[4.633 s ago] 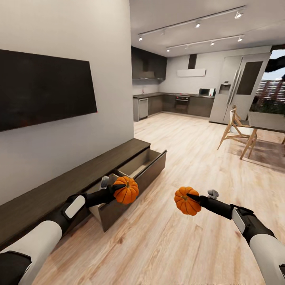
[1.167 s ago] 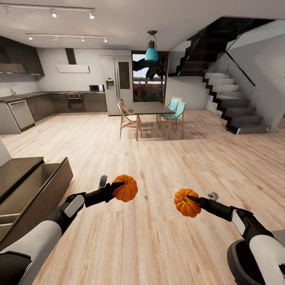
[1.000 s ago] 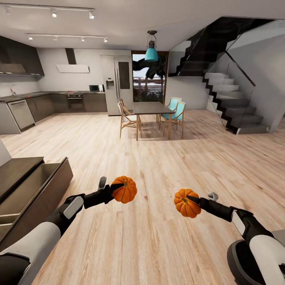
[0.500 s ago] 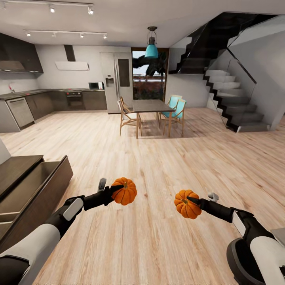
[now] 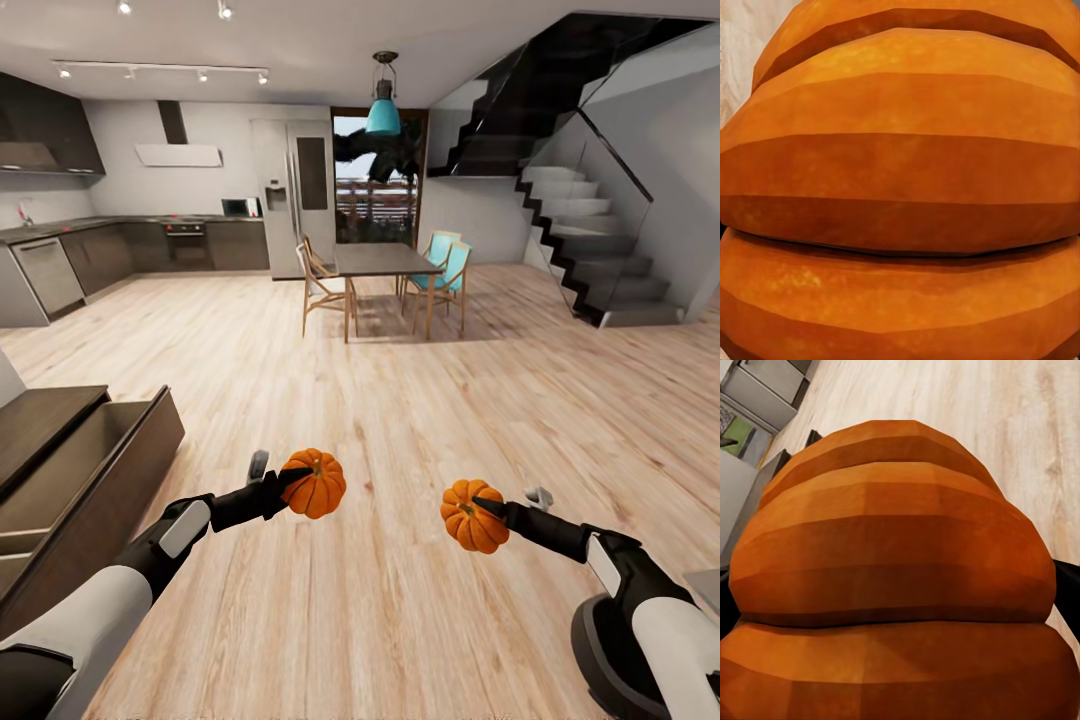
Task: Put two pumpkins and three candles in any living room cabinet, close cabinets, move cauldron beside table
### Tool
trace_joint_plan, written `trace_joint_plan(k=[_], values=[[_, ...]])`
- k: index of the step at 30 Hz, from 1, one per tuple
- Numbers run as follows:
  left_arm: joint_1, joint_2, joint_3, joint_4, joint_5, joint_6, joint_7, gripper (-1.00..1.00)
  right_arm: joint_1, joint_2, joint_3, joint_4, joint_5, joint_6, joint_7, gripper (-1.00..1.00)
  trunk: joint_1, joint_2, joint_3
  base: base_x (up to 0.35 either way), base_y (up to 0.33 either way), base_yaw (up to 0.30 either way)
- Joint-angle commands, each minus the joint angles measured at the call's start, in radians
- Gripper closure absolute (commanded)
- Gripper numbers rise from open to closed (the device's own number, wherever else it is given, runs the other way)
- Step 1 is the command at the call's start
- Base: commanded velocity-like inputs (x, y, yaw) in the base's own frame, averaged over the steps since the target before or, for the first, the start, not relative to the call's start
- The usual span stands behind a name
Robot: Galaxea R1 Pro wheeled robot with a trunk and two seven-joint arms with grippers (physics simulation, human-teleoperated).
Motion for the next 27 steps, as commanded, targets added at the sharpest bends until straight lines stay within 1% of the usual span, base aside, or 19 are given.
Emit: trace_joint_plan(k=[1, 11, 22, 27], values=[[0.000, 0.000, 0.000, 0.000, 0.002, 0.001, 0.000, 1.00, 0.000, 0.000, 0.000, 0.000, -0.001, 0.000, -0.001, 1.00, 0.000, 0.000, -0.002, 0.000, 0.000, 0.000], [0.000, 0.000, 0.000, 0.000, 0.002, 0.001, 0.000, 1.00, 0.000, 0.002, 0.000, 0.007, 0.000, 0.000, -0.003, 1.00, 0.000, 0.000, -0.017, 0.000, 0.000, 0.000], [0.000, 0.000, 0.000, 0.000, 0.002, 0.001, 0.000, 1.00, 0.000, 0.002, 0.000, 0.011, 0.000, 0.000, -0.027, 1.00, 0.000, 0.000, -0.035, 0.000, 0.000, 0.000], [0.000, 0.000, 0.000, 0.000, 0.002, 0.001, 0.000, 1.00, 0.000, 0.012, 0.001, 0.012, 0.002, -0.001, -0.045, 1.00, 0.000, 0.000, -0.043, 0.000, 0.000, 0.000]])
